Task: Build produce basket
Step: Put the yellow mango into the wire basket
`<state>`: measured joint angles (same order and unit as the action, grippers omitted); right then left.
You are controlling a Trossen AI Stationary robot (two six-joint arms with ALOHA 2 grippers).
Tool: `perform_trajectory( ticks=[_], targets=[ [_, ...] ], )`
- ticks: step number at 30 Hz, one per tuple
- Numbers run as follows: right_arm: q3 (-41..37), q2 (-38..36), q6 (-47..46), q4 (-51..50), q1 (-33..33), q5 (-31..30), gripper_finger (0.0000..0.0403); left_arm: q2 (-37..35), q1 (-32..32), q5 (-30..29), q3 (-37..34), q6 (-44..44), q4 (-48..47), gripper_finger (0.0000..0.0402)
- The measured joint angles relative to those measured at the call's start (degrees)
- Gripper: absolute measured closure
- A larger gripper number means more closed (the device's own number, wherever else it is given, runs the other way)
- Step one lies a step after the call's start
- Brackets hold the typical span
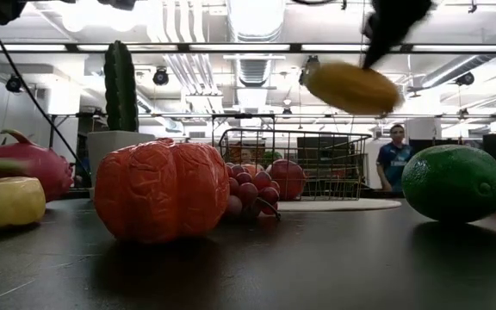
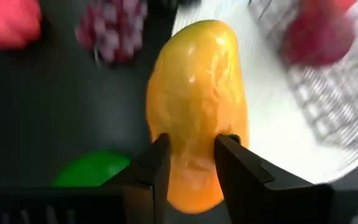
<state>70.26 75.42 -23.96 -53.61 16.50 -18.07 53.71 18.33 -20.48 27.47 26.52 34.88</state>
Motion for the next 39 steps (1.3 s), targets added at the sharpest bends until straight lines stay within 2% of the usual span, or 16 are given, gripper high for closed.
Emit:
perform_trajectory(
  ticks=[5, 11, 13, 17, 20, 25, 32, 35, 39],
  targets=[
    [10.17, 3.77, 10.2, 0.08, -6.04, 0.03, 0.0312, -0.8, 0.0, 0.01, 0.14, -0.04, 0.53, 0.0333],
    [20.35, 10.84, 25.37, -0.71, -15.64, 0.46, 0.0363, -0.99, 0.0, 0.02, 0.14, -0.04, 0.53, 0.0333],
    [22.66, 12.99, 27.72, -0.98, -18.8, 3.88, 0.0378, -1.02, 0.0, 0.03, 0.14, -0.05, 0.63, 0.0333],
    [24.87, 16.84, 29.84, -1.08, -22.66, 16.74, 0.0393, -1.21, 0.0, 0.03, 0.14, -0.07, 0.54, 0.0333],
    [25.75, 19.25, 28.62, -0.34, -22.94, 19.17, 0.0394, -1.31, 0.0, 0.03, 0.14, -0.07, 0.52, 0.0333],
    [27.19, 23.02, 24.63, 0.6, -22.7, 19.59, 0.0367, -1.31, 0.0, 0.03, 0.14, -0.11, 0.29, 0.0333],
    [27.22, 24.68, 18.63, -1.43, -21.57, 19.64, 0.0287, -1.31, 0.0, -0.2, 0.14, -0.91, -1.26, 0.0333],
    [26.51, 23.16, 14.15, -3.6, -20.37, 17.49, 0.0265, -0.73, 0.01, -4.37, 0.17, -4.68, -0.87, 0.0333],
    [23.51, 18.72, 12.89, -5.72, -15.61, 10.76, 0.0257, 0.97, -0.38, -13.94, 0.21, -11.34, -1.65, 0.0333]
  ],
)
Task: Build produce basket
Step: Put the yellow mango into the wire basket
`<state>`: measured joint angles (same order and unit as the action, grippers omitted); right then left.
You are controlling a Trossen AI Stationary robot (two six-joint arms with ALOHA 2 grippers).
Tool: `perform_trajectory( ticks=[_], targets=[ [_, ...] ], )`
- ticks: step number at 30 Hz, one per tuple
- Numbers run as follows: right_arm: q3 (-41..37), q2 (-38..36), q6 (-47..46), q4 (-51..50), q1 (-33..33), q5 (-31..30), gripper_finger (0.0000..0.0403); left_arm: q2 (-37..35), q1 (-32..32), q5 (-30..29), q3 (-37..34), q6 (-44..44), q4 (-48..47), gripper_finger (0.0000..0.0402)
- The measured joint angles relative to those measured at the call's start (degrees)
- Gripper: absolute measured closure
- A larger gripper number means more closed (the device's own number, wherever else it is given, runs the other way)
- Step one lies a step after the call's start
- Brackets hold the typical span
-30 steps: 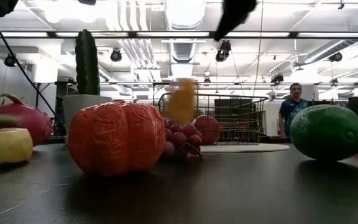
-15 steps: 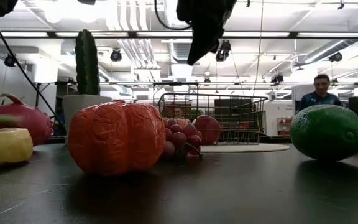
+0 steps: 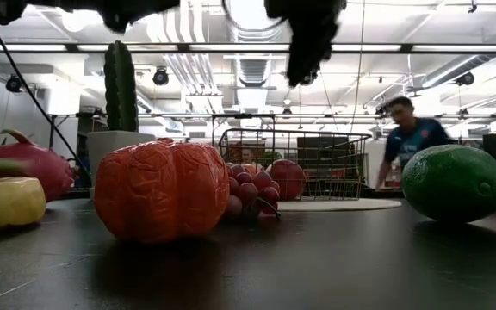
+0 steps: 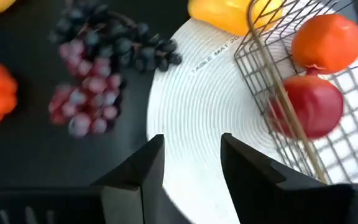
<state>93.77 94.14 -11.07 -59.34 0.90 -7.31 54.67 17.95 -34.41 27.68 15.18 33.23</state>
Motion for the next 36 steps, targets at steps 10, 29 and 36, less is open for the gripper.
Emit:
perform_trajectory(
  ticks=[10, 29, 36],
  targets=[
    [-12.9, -13.0, -5.94, 6.23, 13.73, -8.69, 0.0268, 8.52, -9.76, 0.54, 9.57, -35.31, -37.61, 0.0333],
    [-25.76, -24.0, -7.67, 16.4, 18.24, -9.69, 0.0262, 31.59, -23.37, 11.56, 23.57, -37.33, -52.02, 0.0162],
    [-25.76, -23.88, -7.39, 16.4, 18.24, -9.69, 0.0261, 34.61, -25.49, 9.01, 23.54, -37.3, -49.19, 0.011]
  ],
)
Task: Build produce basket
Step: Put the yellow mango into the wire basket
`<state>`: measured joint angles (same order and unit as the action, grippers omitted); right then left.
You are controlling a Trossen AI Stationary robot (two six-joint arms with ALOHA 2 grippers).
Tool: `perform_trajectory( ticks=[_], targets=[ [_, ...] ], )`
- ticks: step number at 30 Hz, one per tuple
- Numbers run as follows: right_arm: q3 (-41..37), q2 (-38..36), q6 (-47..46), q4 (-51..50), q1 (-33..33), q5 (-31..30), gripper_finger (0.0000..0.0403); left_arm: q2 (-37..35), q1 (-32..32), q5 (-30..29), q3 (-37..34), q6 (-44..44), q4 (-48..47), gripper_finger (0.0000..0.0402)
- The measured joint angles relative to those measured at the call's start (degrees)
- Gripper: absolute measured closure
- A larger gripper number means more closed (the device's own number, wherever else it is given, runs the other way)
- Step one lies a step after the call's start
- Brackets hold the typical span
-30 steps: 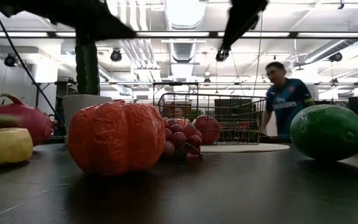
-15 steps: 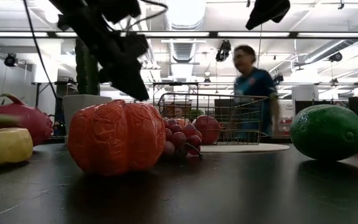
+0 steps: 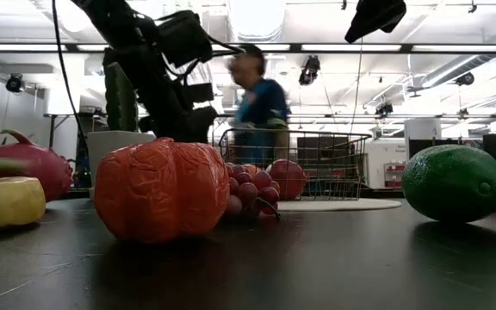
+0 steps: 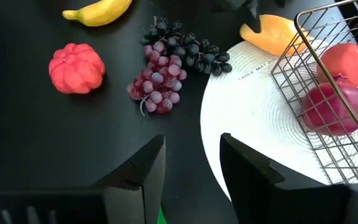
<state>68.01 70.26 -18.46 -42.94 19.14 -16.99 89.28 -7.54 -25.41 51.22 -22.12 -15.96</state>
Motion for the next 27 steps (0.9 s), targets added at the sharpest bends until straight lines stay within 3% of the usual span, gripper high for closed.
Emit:
perform_trajectory(
  ticks=[27],
  targets=[
    [0.0, 0.0, -1.67, 0.04, 0.0, 0.34, 0.0266, 5.65, -3.4, 0.31, -1.25, 0.05, 4.03, 0.0109]
  ],
)
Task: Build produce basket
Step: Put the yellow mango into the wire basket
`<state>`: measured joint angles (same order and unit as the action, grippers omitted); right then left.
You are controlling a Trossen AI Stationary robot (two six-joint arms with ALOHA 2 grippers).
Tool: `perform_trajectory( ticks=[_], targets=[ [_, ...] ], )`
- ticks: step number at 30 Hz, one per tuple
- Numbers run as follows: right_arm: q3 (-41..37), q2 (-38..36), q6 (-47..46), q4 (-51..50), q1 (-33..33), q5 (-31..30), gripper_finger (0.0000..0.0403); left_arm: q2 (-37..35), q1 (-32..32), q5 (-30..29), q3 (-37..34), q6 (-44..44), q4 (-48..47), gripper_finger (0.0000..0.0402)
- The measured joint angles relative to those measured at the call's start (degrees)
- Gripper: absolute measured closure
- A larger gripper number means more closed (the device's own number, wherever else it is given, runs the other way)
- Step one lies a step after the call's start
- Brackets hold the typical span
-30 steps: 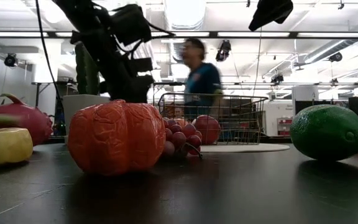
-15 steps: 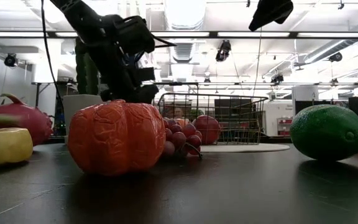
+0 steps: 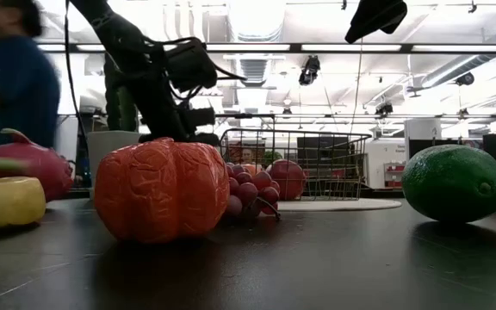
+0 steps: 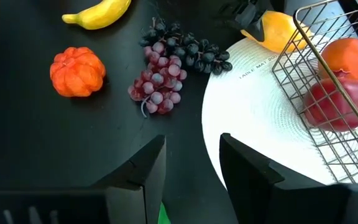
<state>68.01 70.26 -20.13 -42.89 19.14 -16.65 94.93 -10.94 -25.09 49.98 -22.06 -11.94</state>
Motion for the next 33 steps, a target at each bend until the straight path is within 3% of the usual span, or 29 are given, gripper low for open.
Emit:
perform_trajectory(
  ticks=[5, 13, 18, 26, 33],
  targets=[
    [0.0, 0.0, -0.03, 0.02, 0.0, 0.07, 0.0262, 0.6, 0.02, -0.34, -0.02, 0.0, 0.3, 0.0116],
    [0.0, 0.0, -0.03, 0.0, 0.0, 0.08, 0.0261, 0.55, 0.07, -0.3, -0.04, -0.06, 0.01, 0.0177],
    [0.0, 0.0, 0.05, 0.0, 0.0, 0.07, 0.0261, -1.08, 0.21, 0.0, 0.05, -0.11, -2.79, 0.0183],
    [-2.13, 0.0, 0.46, 3.59, 0.0, -0.43, 0.0261, -11.49, 1.81, -3.81, 0.48, 0.19, -6.37, 0.0181],
    [-8.27, 0.0, 0.07, 17.2, -0.04, -2.93, 0.0258, -21.52, 5.58, -5.06, 0.22, 3.18, -6.8, 0.0181]
  ],
)
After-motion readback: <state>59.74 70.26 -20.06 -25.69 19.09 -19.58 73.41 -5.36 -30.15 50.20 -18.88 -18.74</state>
